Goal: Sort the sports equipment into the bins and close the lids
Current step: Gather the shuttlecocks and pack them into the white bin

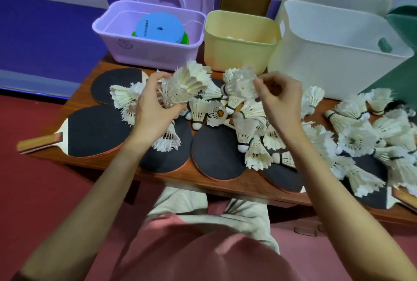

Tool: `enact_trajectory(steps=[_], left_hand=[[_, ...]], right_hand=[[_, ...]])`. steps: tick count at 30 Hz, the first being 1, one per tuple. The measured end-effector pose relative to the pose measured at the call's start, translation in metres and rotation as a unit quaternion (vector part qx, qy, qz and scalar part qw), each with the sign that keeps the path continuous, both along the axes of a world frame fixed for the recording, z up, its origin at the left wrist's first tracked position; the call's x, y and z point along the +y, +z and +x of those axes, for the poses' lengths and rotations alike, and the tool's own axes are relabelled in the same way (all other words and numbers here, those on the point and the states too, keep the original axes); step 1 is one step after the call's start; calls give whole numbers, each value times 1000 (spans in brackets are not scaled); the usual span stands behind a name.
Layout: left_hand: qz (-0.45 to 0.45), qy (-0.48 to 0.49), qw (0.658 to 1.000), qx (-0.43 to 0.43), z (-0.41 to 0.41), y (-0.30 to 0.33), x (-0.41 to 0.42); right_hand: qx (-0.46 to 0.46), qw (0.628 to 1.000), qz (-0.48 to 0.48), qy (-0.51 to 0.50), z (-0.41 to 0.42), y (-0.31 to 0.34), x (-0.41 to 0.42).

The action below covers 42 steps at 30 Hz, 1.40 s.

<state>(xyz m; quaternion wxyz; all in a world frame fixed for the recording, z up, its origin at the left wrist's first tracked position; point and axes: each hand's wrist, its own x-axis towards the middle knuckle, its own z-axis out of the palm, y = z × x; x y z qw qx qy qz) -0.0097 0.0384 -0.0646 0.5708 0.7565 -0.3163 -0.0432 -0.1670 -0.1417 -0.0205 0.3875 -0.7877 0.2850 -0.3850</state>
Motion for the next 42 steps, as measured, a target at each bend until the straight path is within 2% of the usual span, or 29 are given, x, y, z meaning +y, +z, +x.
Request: enact_trajectory(steps=[2, 4, 6, 9, 11, 15, 19, 23, 28, 33, 37, 42], left_hand=[[16, -15, 1000, -21, -1, 3, -11], [34, -26, 998, -38, -5, 6, -25], [49, -39, 997, -53, -10, 12, -39], [55, -70, 993, -74, -18, 21, -60], [71, -90, 990, -80, -23, 28, -73], [92, -128, 983, -96, -29, 52, -106], [97, -152, 975, -130, -34, 81, -160], [102, -176, 965, -164, -31, 108, -225], [144, -206, 950, -188, -26, 135, -316], [208, -230, 932, -185, -18, 133, -396], [266, -234, 914, -198, -6, 116, -445], [340, -245, 883, -210, 13, 87, -495]], right_hand=[[-71, 996, 46, -11, -5, 10, -7], [-104, 991, 79, -5, -5, 18, -11], [-104, 989, 104, 7, -3, 23, -14], [-56, 991, 116, 28, 0, 23, -21], [-45, 992, 113, 31, 0, 21, -30], [-71, 995, 54, -47, -7, 28, -65], [-105, 992, 23, -73, -20, 45, -112], [-73, 993, 3, -93, -40, 61, -160], [-16, 993, 57, -100, -46, 76, -221], [75, 992, -11, -102, -33, 75, -287], [153, 982, 54, -95, -16, 64, -342], [294, 935, 189, -55, 9, 45, -406]])
